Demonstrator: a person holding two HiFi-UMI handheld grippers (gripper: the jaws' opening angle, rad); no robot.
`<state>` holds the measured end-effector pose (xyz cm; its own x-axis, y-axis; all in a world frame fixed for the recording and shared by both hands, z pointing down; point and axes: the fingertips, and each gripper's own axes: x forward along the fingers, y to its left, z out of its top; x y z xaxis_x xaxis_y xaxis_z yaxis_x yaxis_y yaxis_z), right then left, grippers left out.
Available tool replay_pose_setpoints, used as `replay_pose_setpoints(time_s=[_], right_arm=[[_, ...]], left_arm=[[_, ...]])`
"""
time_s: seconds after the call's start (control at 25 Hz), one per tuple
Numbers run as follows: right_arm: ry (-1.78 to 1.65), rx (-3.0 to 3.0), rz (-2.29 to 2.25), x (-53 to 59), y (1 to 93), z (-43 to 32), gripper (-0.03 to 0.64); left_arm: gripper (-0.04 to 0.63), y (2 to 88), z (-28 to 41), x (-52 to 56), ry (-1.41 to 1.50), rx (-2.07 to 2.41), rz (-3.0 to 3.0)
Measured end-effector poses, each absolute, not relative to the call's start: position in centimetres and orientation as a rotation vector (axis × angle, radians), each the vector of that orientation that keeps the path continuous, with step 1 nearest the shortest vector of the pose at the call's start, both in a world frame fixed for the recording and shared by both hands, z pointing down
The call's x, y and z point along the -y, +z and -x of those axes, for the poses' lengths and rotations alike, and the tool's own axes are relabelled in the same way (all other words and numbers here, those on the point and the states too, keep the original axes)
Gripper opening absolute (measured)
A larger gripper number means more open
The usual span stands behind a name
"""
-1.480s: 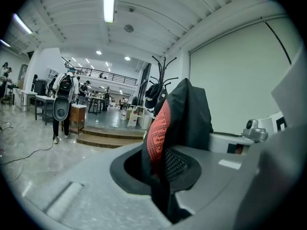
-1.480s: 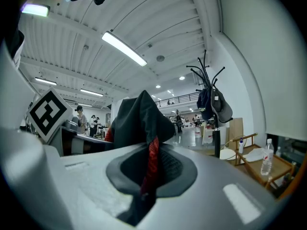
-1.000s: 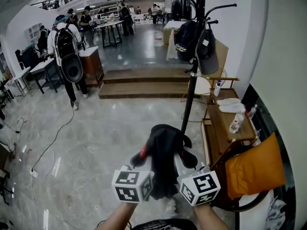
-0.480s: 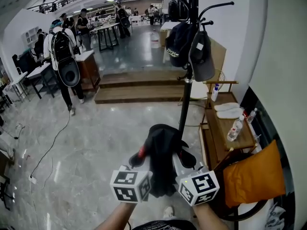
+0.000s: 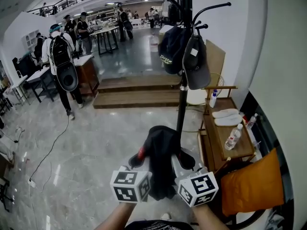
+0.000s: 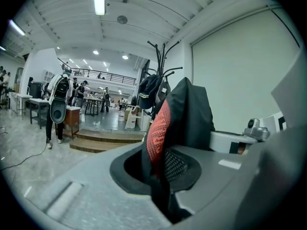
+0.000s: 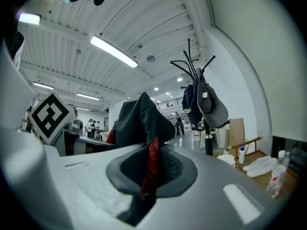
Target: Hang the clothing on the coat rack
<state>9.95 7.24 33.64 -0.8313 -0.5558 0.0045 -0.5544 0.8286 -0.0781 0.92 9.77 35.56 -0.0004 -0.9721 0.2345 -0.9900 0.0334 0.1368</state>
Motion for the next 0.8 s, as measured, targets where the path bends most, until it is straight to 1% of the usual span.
replay_pose_setpoints(time_s=[0.8], right_arm=[[-0.121,-2.972,0.968,-0.6,34.0,-11.3,0.025]], left_arm=[[0.032,36.0,-2.0,-2.6,0.091,1.999,-2.045]])
